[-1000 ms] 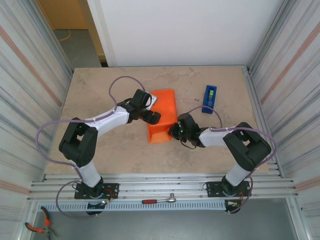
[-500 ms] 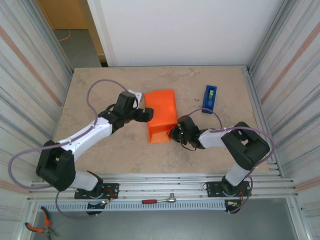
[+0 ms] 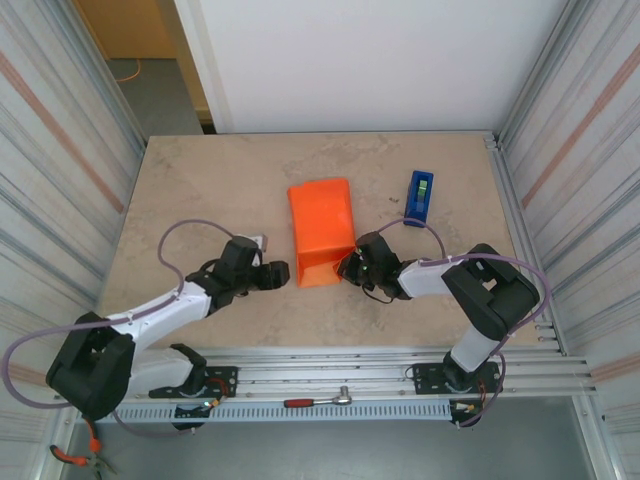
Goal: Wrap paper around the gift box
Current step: Fold the wrapping paper for the gift box.
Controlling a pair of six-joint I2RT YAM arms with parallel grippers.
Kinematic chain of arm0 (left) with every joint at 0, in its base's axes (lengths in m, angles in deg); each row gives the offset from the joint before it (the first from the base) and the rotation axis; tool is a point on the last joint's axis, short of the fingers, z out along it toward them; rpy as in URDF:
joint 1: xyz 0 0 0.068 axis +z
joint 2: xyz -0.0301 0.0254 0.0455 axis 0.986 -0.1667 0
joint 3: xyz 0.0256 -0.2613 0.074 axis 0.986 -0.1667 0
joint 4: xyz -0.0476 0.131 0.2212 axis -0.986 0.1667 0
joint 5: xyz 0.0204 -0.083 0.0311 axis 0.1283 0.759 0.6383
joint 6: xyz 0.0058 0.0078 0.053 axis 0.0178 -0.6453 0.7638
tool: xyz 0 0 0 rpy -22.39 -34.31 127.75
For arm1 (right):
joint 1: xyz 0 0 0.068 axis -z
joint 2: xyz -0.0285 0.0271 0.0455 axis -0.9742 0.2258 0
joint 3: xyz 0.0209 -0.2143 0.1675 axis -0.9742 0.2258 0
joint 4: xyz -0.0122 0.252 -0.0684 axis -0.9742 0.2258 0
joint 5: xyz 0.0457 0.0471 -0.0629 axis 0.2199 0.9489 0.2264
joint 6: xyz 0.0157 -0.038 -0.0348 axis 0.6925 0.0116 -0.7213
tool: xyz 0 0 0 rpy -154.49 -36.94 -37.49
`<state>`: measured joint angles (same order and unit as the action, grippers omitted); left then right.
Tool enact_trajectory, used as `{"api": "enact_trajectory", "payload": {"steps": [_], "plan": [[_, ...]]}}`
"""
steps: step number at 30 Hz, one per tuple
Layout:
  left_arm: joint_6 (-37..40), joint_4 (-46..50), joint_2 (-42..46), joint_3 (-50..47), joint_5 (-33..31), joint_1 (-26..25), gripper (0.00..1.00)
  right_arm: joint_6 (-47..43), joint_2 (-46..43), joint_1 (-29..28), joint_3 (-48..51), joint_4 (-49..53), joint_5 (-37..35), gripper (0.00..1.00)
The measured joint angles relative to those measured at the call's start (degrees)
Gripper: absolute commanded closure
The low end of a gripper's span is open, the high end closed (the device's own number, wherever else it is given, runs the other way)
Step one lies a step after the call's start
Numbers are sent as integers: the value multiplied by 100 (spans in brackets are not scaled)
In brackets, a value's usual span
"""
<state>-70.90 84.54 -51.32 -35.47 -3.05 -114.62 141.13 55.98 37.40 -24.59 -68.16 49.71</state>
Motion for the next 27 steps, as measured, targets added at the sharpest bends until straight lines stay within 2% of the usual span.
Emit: {"api": "enact_trajectory", "payload": {"steps": [4, 9, 14, 20, 27], "plan": [[-101, -262, -63, -15, -24, -426, 44, 68, 0, -15, 20, -35, -20, 100], [-146, -446, -439, 13, -138, -787, 44, 72, 0, -15, 20, -35, -24, 100], [-173, -562, -868, 129, -293, -944, 44, 72, 0, -20, 20, -35, -35, 100], [-166, -647, -1279, 319, -380, -1008, 51, 72, 11, -20, 20, -52, -35, 100], [-162, -737, -1530, 448, -415, -1016, 52, 72, 20, -20, 20, -74, -35, 100]]}}
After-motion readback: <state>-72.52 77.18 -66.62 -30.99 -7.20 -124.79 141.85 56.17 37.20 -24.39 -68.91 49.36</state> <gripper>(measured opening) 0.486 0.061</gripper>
